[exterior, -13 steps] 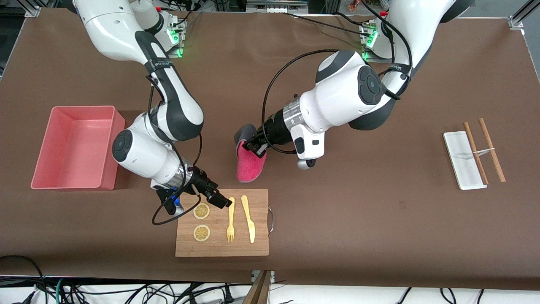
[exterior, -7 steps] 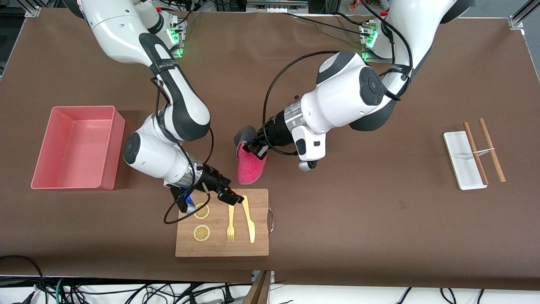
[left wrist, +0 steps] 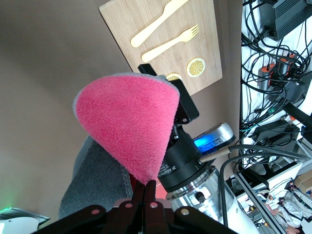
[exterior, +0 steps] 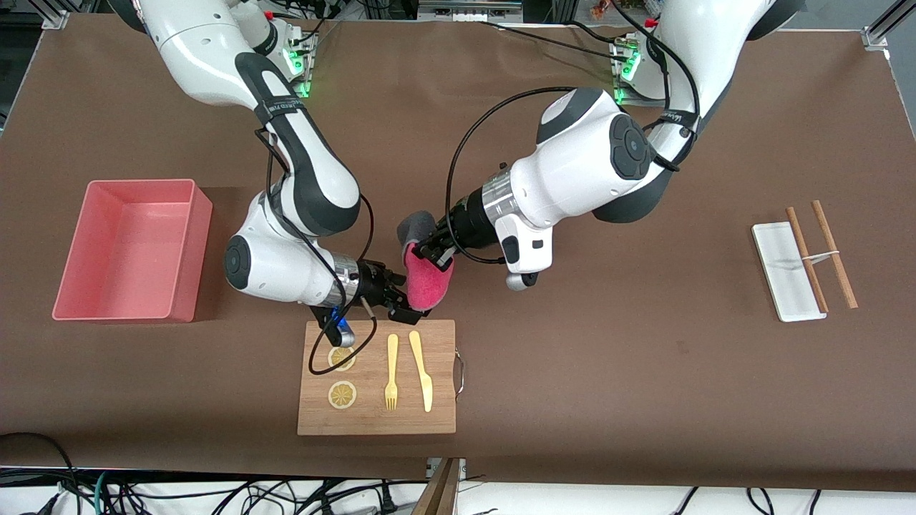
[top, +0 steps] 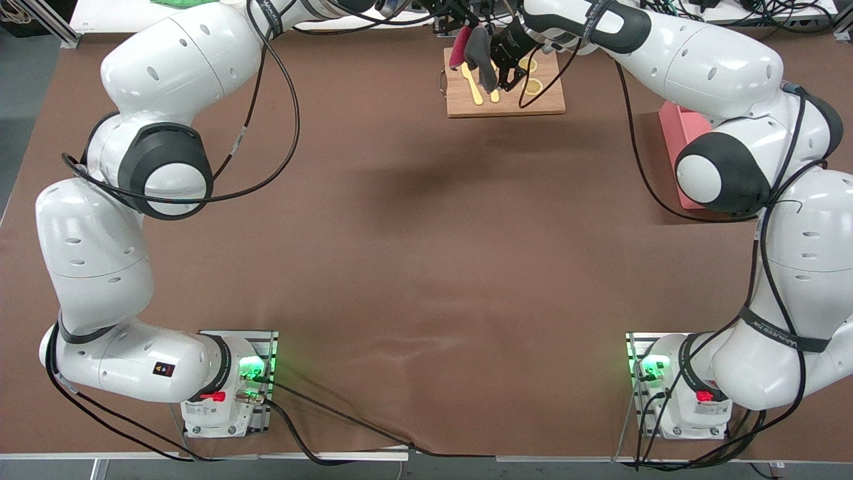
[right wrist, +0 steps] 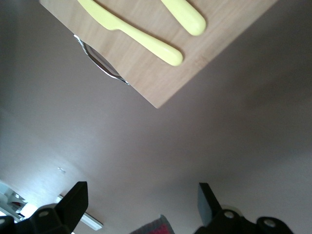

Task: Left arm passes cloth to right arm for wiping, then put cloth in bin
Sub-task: 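Close the right gripper on the cloth held by the left gripper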

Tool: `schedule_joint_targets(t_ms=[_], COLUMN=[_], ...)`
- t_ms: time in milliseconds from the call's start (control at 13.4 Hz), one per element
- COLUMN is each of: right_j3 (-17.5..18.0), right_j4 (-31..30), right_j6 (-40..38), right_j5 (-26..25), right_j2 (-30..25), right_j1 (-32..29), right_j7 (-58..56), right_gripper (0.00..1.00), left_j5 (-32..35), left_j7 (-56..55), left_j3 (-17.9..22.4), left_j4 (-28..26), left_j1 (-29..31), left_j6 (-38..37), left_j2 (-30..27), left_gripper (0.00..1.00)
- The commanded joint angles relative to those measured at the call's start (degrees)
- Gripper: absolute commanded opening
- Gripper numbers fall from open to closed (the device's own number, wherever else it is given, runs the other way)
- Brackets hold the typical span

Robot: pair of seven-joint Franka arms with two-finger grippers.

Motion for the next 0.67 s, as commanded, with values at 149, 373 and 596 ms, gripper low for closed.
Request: schedule_joint_targets(t_ms=[149, 373, 596], right_j3=[-0.1, 0.1, 0.2], right_j4=[1.3, 1.7, 3.3], right_j6=[-6.9, -8.2, -10.7], right_j5=[1.2, 2.2, 2.6], right_j2=[0.2, 0.2, 0.2], right_j1=[-1.6, -3.7, -4.5], right_j7=[0.9, 0.4, 0.6], right_gripper=[0.98, 0.99, 0.99], left_j5=[-1.5, -1.5, -1.5], left_j7=[-0.2, 0.0, 0.0], left_j3=[0.2, 0.2, 0.2], left_j4=[1.6, 1.5, 1.5], left_j1=[-0.4, -0.5, -0.4], left_j6=[0.1, 0.1, 0.1], left_j2=[0.6, 0.6, 0.6], left_gripper=[0.00, 0.00, 0.00])
